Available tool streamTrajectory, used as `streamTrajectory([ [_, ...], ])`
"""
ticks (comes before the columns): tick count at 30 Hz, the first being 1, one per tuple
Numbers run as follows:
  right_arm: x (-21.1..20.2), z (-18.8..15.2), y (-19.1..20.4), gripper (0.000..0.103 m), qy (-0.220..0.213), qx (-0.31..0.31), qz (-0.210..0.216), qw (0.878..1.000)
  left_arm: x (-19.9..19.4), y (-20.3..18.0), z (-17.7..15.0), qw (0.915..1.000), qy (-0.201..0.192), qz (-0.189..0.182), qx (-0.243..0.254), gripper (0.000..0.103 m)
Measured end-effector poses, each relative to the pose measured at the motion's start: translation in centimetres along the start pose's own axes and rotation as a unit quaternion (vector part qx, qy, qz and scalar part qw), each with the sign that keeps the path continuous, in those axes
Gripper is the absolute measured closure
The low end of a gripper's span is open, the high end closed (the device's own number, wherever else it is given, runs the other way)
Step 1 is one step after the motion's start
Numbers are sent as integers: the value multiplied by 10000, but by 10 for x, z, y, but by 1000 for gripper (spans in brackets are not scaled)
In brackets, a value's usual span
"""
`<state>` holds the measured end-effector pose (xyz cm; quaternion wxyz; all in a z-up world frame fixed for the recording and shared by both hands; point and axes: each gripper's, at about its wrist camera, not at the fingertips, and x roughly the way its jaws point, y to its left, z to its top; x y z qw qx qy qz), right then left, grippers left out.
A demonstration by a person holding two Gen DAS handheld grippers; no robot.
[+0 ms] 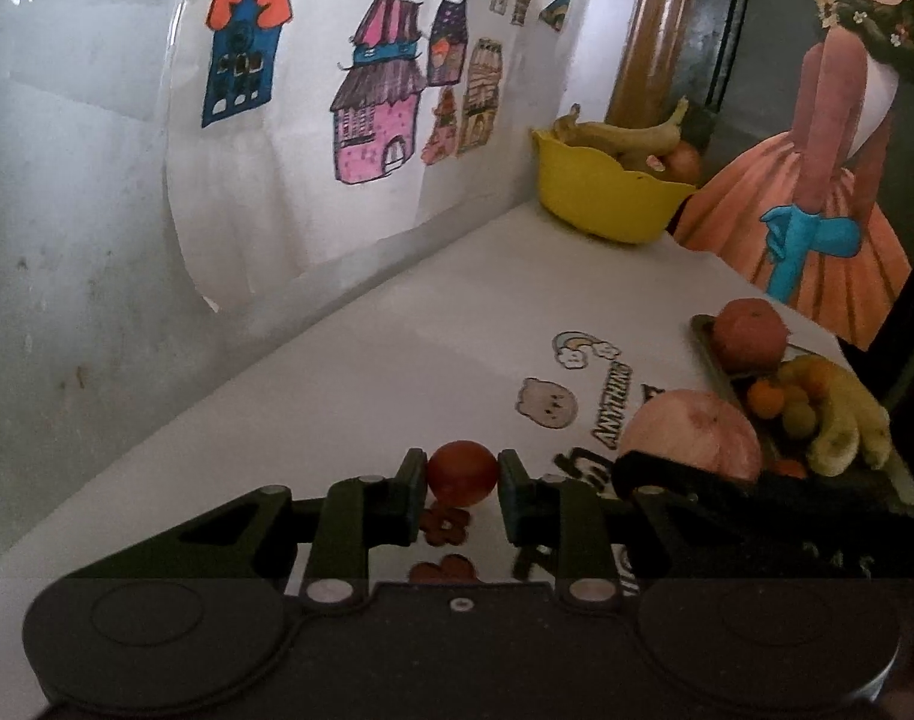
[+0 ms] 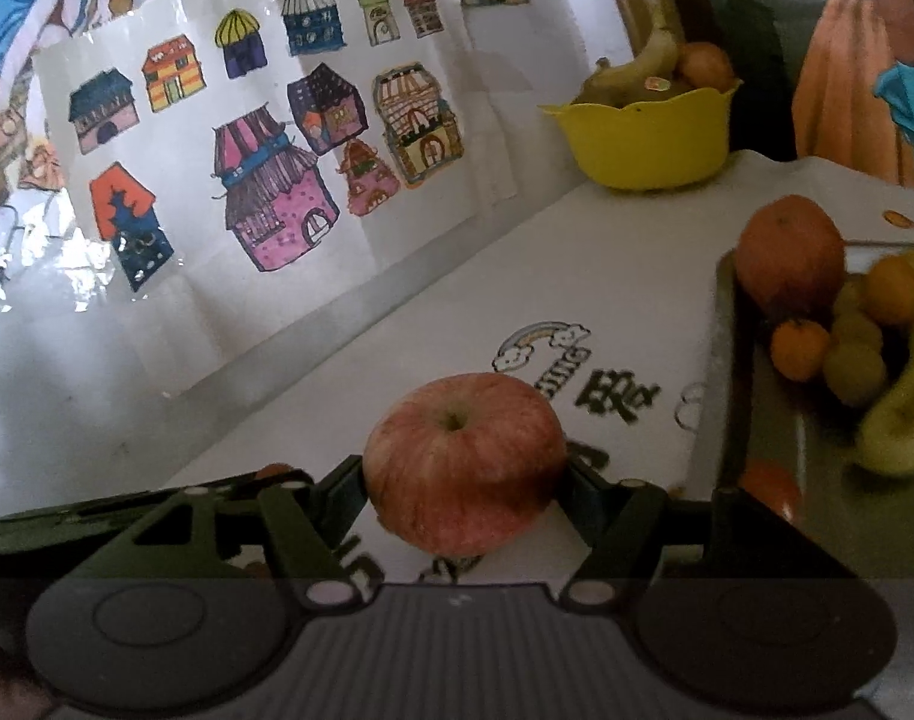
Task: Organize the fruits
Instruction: 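Carry the red fruit in the left tool while the right tool carries the apple to the tray, then lower the red fruit onto the tray and open the left tool while the right tool releases the apple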
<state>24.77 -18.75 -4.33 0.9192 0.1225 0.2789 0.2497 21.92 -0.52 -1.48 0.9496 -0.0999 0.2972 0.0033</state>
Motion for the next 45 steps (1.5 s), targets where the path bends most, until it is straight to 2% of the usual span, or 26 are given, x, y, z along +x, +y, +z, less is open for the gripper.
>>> streamTrajectory([
  [10,-55,-9,-7,30,-561,450,64,9974,-15,-30,4,9991,-194,-358,116,76],
  [16,-88,-14,-28,29,-1074,695,-361,9911,-11,-62,9,9972,-319,-642,218,76],
  [24,-120,-15,-76,29,-1429,1037,-1090,9782,8,-122,19,9918,-493,-1058,524,76],
  [27,-122,-17,-90,29,-1456,1066,-1437,9730,21,-138,18,9894,-428,-1268,569,76],
  [37,-112,-19,-109,29,-1557,1039,-2163,9582,56,-164,17,9862,-325,-1421,785,76],
  [40,-109,-18,-111,29,-1541,1050,-2310,9549,63,-167,15,9862,-267,-1387,861,76],
  [45,-107,-17,-116,29,-1526,1162,-2313,9538,71,-168,14,9868,-170,-1377,840,76],
])
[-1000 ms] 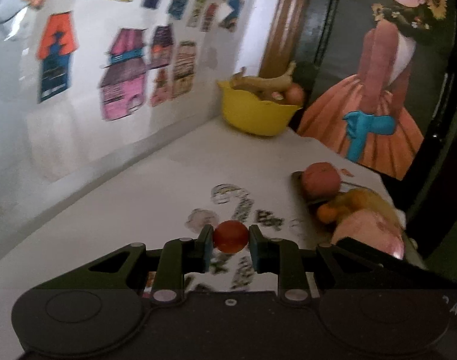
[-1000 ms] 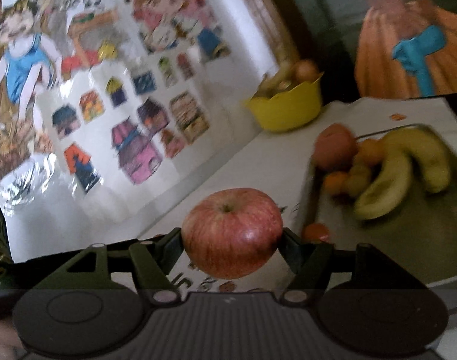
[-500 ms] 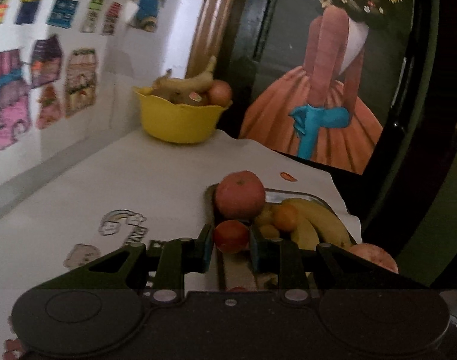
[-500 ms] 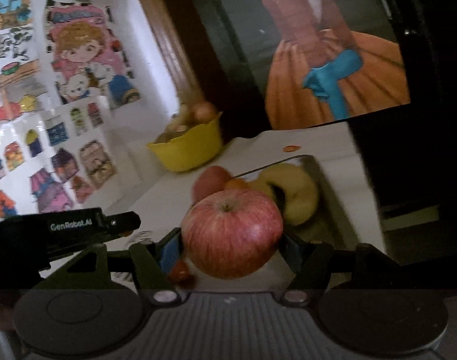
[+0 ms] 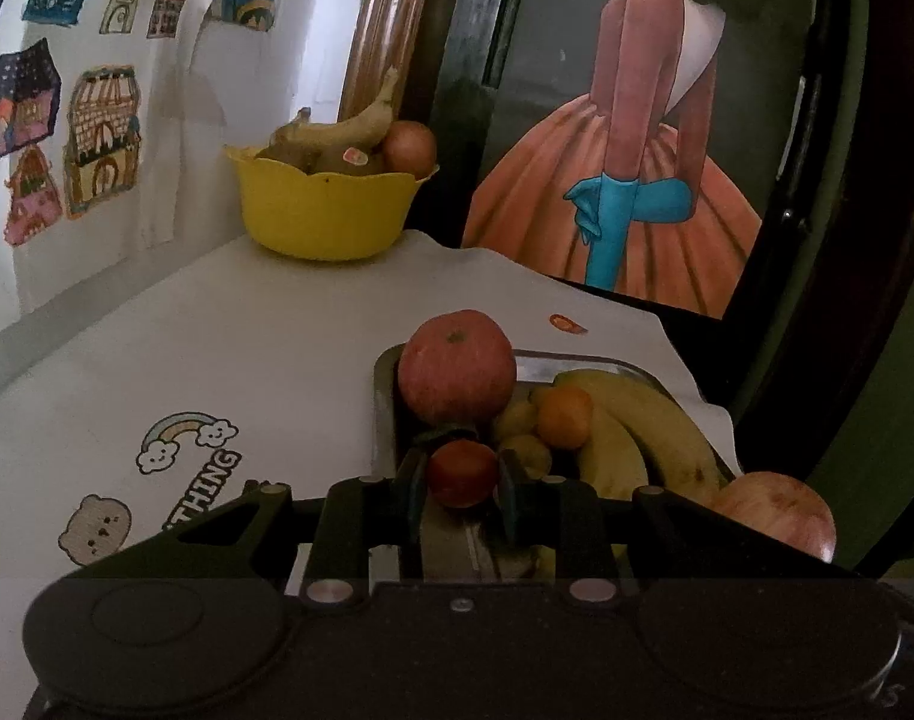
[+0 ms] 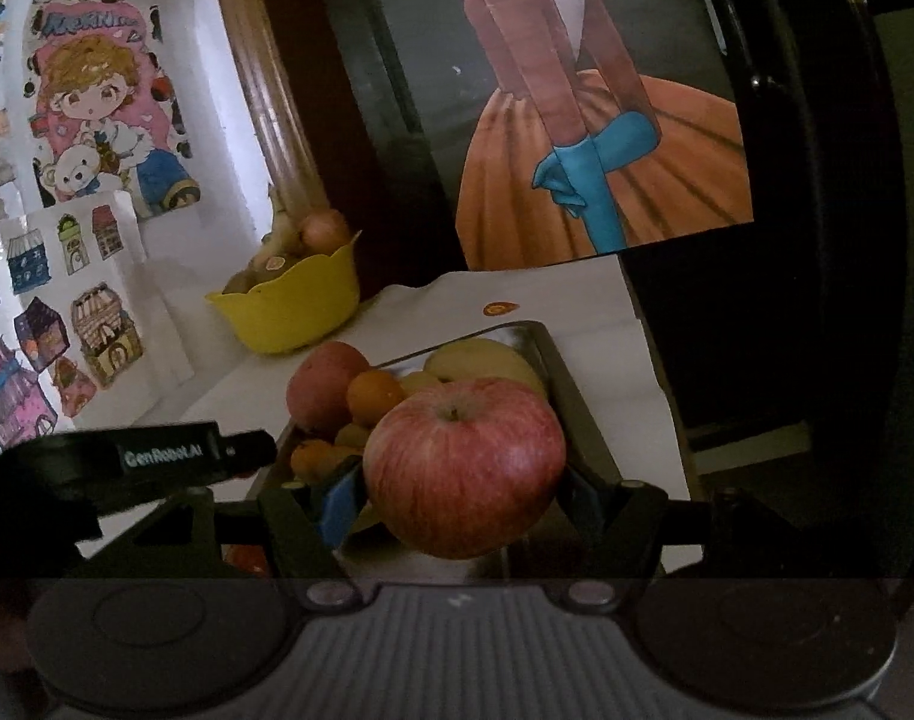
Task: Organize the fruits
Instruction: 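Lower the red fruit onto the tray and open the left tool while the right tool releases the apple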
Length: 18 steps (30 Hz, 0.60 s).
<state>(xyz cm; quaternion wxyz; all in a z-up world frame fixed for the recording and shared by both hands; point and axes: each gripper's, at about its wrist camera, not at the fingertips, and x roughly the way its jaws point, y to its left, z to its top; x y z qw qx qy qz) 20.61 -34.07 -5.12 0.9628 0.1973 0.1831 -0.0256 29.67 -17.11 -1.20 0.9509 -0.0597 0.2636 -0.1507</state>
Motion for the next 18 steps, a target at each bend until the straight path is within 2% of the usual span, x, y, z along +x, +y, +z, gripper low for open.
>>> streamTrajectory([
  [11,0,0,-4,29,-34,160,-95,9998,5,-5,-3,9997,40,-232,15,76],
  [18,1,0,-3,29,-8,146,-122,9998,5,-6,-4,9997,98,-227,50,76],
])
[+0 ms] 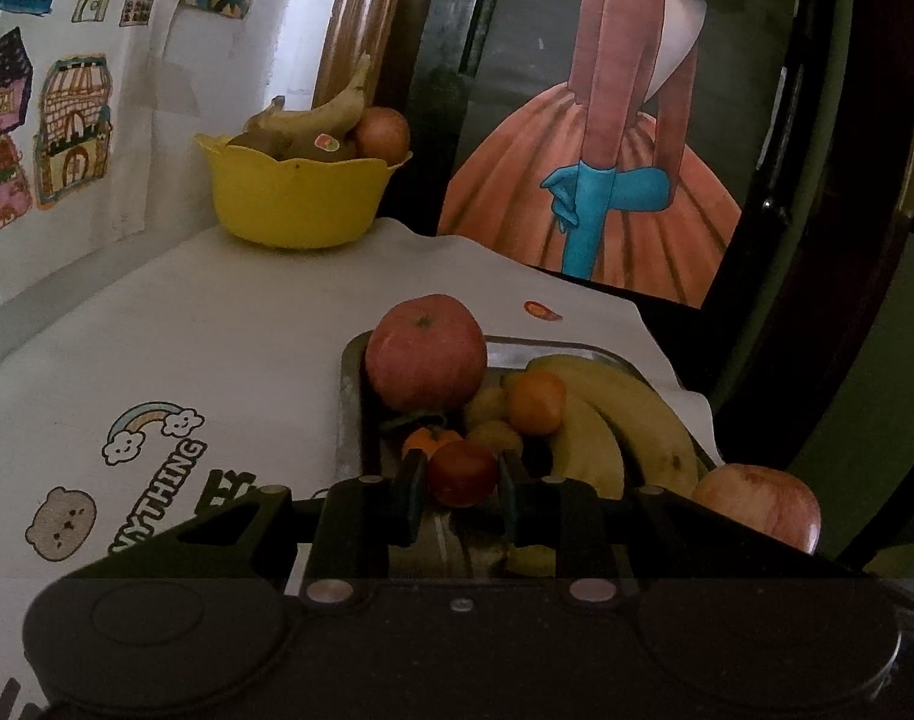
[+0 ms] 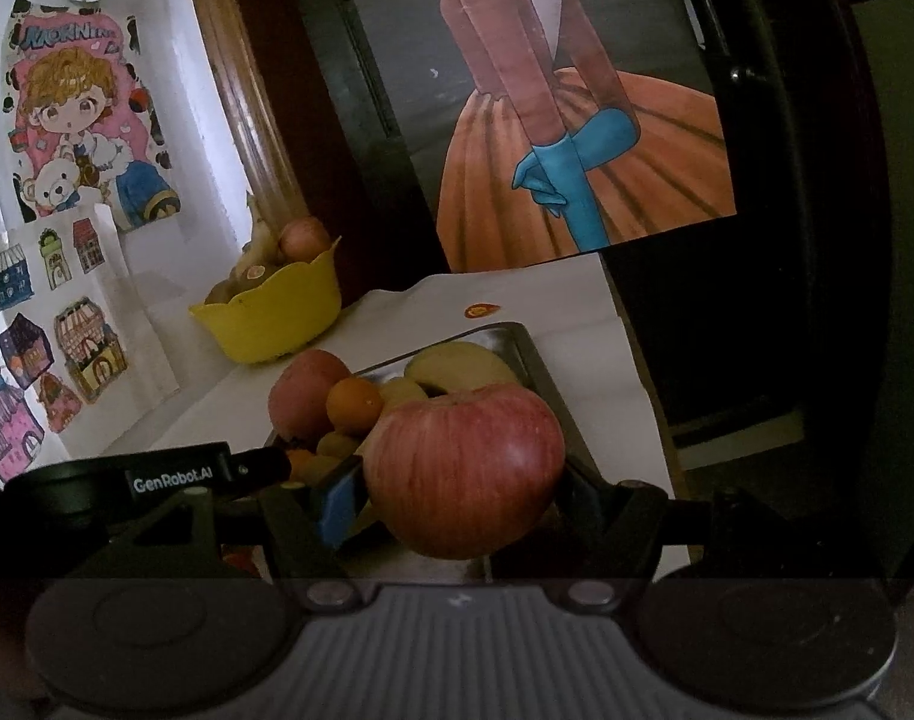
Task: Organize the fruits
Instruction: 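Lower the red fruit onto the tray and open the left tool while the right tool releases the apple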
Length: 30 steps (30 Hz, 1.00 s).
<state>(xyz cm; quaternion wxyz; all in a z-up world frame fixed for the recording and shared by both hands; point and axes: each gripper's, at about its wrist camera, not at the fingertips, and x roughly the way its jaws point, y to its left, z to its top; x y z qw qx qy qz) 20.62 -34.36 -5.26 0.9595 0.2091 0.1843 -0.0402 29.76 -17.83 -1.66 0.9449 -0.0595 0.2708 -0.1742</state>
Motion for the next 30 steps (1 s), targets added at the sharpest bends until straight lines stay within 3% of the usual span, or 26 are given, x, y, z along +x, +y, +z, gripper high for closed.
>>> streamTrajectory([
  [17,3,0,5,30,82,-134,61,9999,7,2,-3,9997,213,84,-11,74],
  [22,3,0,4,28,44,-106,43,9999,6,4,-1,9997,191,125,-93,63],
  [30,-1,0,4,21,-49,-122,95,9999,-3,8,5,9994,37,211,-263,36],
])
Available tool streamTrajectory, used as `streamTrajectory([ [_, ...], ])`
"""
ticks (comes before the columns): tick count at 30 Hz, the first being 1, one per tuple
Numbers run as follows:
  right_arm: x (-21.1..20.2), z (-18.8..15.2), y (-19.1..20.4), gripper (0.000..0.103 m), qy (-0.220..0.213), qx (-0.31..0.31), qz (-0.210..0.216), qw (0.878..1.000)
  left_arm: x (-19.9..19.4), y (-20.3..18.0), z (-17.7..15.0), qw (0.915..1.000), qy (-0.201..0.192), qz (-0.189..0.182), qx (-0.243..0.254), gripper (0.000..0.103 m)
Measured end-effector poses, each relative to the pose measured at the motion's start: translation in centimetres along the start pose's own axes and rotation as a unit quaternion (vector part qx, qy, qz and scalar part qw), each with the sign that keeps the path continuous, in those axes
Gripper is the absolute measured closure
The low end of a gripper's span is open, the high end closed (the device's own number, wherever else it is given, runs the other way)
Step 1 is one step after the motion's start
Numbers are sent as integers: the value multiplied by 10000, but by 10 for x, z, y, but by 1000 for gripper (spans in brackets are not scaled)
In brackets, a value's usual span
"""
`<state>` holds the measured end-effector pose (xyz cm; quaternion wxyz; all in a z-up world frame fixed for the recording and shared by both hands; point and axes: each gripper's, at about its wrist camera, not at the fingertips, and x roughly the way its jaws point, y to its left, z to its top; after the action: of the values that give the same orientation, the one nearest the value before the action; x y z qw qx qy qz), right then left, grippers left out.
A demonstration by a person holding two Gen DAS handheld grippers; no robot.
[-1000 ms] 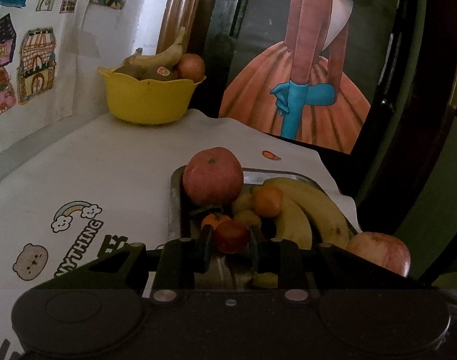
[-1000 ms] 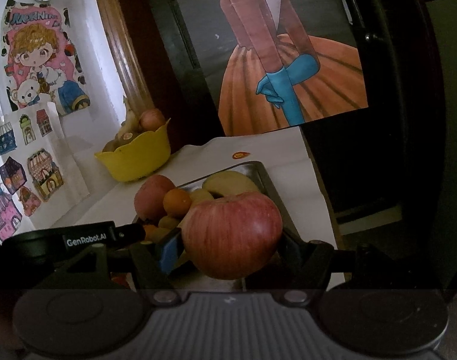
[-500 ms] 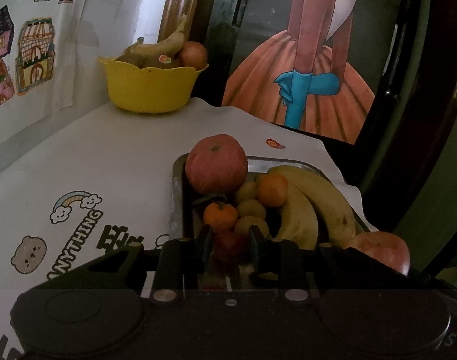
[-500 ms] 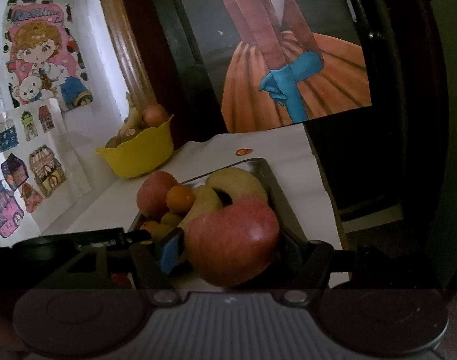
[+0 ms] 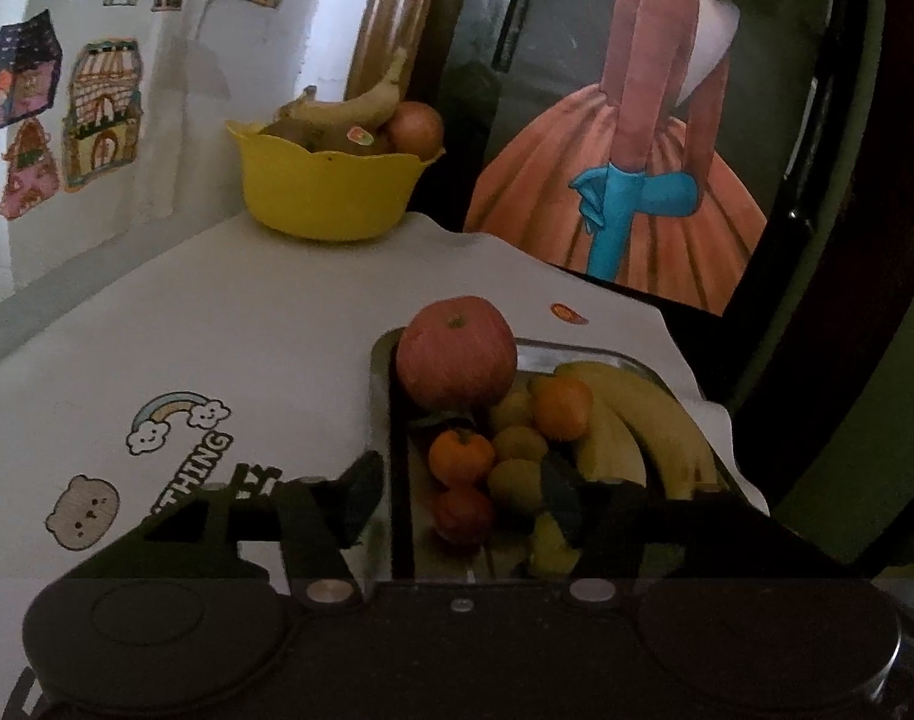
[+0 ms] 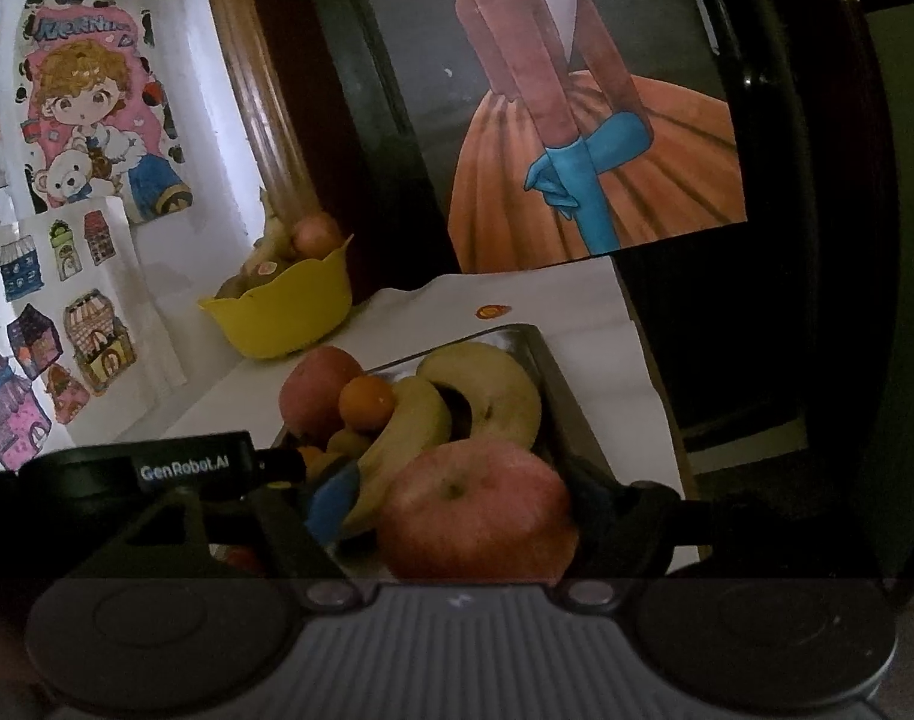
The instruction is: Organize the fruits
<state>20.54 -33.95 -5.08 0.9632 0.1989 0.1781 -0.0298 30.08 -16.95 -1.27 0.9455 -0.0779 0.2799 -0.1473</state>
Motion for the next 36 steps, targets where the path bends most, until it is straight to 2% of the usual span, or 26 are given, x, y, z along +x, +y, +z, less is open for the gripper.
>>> streamTrajectory([
  [12,-7,1,2,8,-165,-24,144,9998,-14,9,7,9992,-234,208,-240,6],
  [19,-13,2,4,0,-293,-7,331,9990,-23,12,10,9987,-332,232,-302,1],
  [31,-23,4,4,0,-437,46,349,9984,-44,15,11,9980,-471,282,-321,1],
  [36,-30,4,5,0,-472,41,341,9983,-54,15,11,9983,-477,312,-149,1],
])
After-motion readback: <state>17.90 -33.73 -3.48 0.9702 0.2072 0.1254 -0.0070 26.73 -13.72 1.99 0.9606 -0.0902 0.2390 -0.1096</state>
